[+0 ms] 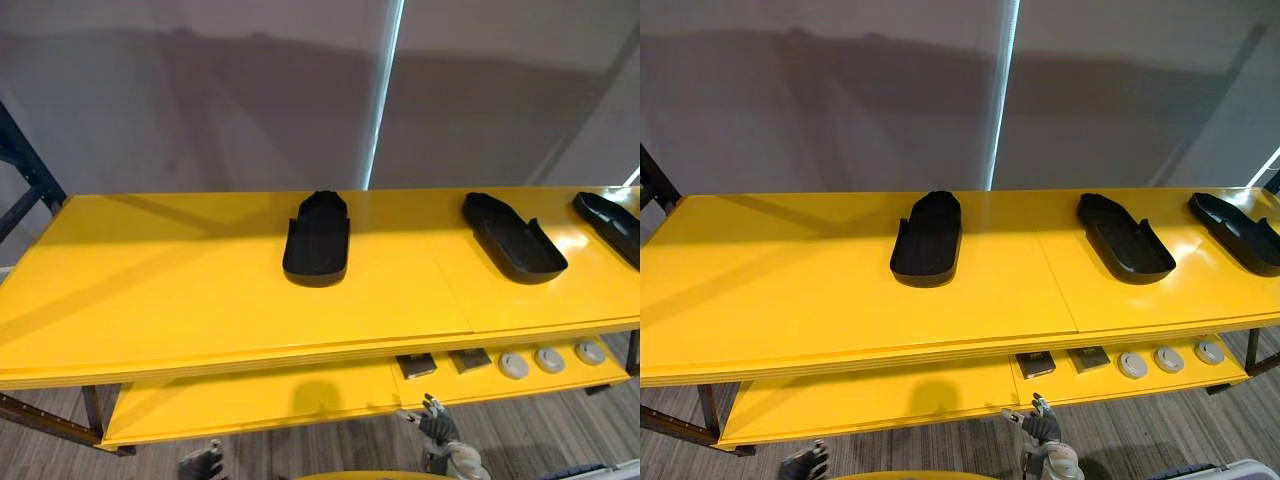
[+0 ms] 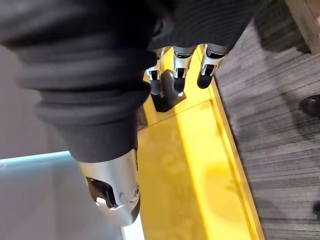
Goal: Walk over and take plastic housings, then place them on the shelf
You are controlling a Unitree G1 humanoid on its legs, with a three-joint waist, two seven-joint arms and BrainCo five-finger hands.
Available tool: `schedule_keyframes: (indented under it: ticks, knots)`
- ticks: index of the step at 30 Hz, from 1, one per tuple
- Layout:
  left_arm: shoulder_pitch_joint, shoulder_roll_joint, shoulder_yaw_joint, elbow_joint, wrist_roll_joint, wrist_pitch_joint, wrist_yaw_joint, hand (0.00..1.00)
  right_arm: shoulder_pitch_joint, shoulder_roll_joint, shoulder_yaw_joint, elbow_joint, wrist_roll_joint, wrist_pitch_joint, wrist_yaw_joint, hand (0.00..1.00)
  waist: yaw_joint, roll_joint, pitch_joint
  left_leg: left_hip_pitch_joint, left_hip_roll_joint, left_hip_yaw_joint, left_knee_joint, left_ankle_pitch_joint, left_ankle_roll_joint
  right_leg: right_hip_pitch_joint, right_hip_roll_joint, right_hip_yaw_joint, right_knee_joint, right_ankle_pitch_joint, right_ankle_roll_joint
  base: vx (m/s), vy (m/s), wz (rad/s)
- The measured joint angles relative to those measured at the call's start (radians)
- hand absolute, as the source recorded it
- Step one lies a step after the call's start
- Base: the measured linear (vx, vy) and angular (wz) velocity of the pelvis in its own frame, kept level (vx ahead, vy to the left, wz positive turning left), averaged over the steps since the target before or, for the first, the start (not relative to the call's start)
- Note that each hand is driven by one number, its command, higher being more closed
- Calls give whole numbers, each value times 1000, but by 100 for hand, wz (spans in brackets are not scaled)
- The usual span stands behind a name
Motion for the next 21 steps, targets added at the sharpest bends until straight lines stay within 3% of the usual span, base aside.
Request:
schedule_keyframes:
  ticks: [10,16,19,21]
  knots:
    - [-50,63,-132,69,163,-5,6,0,-24,-23,-4,50,-93,-3,-40,0,-24,38,26,15,6,31,6,-7,-6,-16,13,49,-17,8,2,33,-8,-14]
    - [-86,100,-171,101,175,-5,6,0,-43,-35,-4,60,-141,-3,-41,0,-32,34,39,20,14,42,7,-11,-11,-1,29,60,-39,18,-5,31,-19,-8]
    - [-102,101,-180,123,175,-5,6,0,-64,-45,-4,80,-148,-3,-45,0,-50,39,48,18,14,39,8,-11,-11,0,35,56,-39,18,-5,-21,-14,3]
    - [-121,104,-180,127,175,-5,6,0,-73,-44,-4,80,-148,-4,-57,0,-51,35,76,-1,15,34,55,-33,-14,-4,30,55,-34,17,-6,-71,2,2]
